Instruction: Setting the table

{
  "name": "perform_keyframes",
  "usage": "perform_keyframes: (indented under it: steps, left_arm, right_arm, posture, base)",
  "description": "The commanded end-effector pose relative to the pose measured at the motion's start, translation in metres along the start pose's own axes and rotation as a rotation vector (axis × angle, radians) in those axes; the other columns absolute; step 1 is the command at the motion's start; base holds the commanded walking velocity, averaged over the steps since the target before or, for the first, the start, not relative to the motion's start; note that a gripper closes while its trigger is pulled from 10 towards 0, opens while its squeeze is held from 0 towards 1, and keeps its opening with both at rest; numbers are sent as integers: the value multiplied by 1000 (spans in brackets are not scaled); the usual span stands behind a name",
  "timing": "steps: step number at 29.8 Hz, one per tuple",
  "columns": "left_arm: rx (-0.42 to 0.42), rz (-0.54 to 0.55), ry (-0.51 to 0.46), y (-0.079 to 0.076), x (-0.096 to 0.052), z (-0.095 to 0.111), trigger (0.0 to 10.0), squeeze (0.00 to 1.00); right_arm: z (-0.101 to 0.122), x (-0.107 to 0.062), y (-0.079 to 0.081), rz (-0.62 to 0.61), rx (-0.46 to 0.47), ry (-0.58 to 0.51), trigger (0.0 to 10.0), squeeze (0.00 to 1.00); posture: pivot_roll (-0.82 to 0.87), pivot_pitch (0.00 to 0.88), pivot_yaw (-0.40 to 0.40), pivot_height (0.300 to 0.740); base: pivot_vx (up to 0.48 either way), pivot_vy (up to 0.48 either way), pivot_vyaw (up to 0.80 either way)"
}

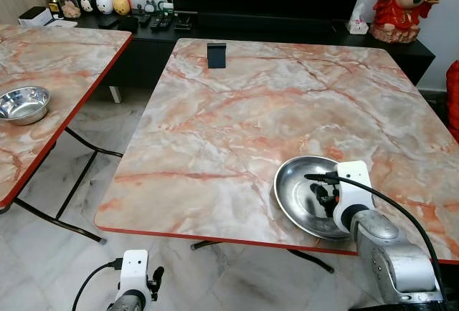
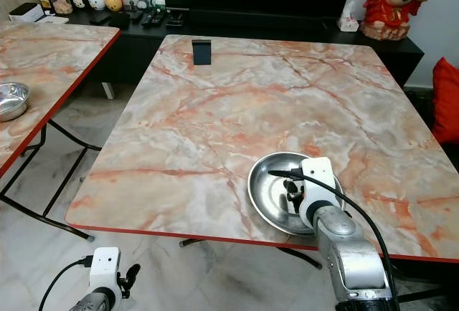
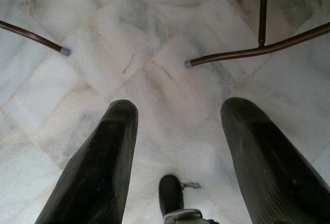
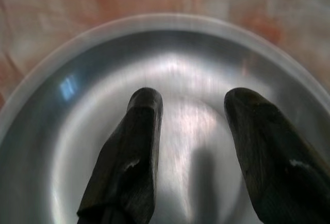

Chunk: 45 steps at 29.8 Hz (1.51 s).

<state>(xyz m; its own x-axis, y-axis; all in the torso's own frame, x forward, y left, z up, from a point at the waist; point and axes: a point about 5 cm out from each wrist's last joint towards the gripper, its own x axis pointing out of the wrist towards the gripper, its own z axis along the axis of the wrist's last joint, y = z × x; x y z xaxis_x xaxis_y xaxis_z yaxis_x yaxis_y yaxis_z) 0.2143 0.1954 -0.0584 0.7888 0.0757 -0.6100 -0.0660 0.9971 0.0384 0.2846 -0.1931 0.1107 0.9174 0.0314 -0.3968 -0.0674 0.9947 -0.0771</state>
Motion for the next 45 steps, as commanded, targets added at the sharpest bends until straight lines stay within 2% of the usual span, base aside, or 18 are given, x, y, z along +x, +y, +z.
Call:
perform_keyframes:
  steps: [1,2,3,4,6,9,12,16,18,22,25,30,35,45]
  left_arm:
    - [-2,5,13,1,-2,-5,10000,0]
    - [-2,5,13,1,-2,-5,10000,0]
    - [-1,3,14,0,-2,-6,10000,0]
    - [-1,6,14,0,-2,-6,10000,0]
    - [-2,10,15,1,-3,-6,10000,0]
    - [8,9,14,3,-3,-8,10000,0]
    - [6,17,19,7,-5,-10,10000,0]
    - [12,18,24,10,-6,-12,10000,0]
    - [5,31,19,13,-7,-12,10000,0]
    - [9,36,8,18,-6,-9,10000,0]
    - [24,34,10,21,-7,-9,10000,0]
    - [43,29,-2,26,-5,-4,10000,0]
    - [50,26,-5,25,-5,-3,10000,0]
    - [29,49,10,28,-8,-9,10000,0]
  right_arm:
    - [29,-5,2,-1,25,-248,10000,0]
    - [29,-5,2,-1,25,-248,10000,0]
    - [37,-7,4,0,44,-359,10000,0]
    - [34,-8,3,-19,84,-386,10000,0]
    - [27,-8,1,-47,133,-400,10000,0]
    - [12,-5,1,-107,102,-414,10000,0]
    - [3,-1,0,-138,132,-443,10000,0]
    - [-14,11,4,-145,141,-424,10000,0]
    - [-20,14,5,-153,117,-415,10000,0]
    - [-17,13,3,-184,120,-457,10000,0]
    - [-10,10,6,-183,52,-516,10000,0]
    - [3,4,1,-205,58,-603,10000,0]
    - [-11,4,1,-212,59,-565,10000,0]
    - [-9,7,4,-210,74,-567,10000,0]
  posture:
    - [-137,36,-34,736]
    - [-137,36,-34,736]
    - [-142,33,-32,736]
    - [-141,34,-29,736]
    - [-136,34,-25,736]
    - [-134,29,-22,736]
    - [-135,26,-16,736]
    - [-118,3,-14,736]
    - [-108,0,-11,736]
    - [-114,0,19,736]
    - [-122,0,34,736]
    - [-145,0,56,736]
    - [-133,0,50,736]
    - [-110,0,33,736]
  base:
    - [0,0,0]
    - [0,0,0]
    - [0,0,0]
    - [0,0,0]
    - [0,0,0]
    - [0,0,0]
    - [0,0,0]
    - [0,0,0]
    - [0,0,0]
    - [0,0,0]
    - [0,0,0]
    - [0,0,0]
    - [0,0,0]
    - [0,0,0]
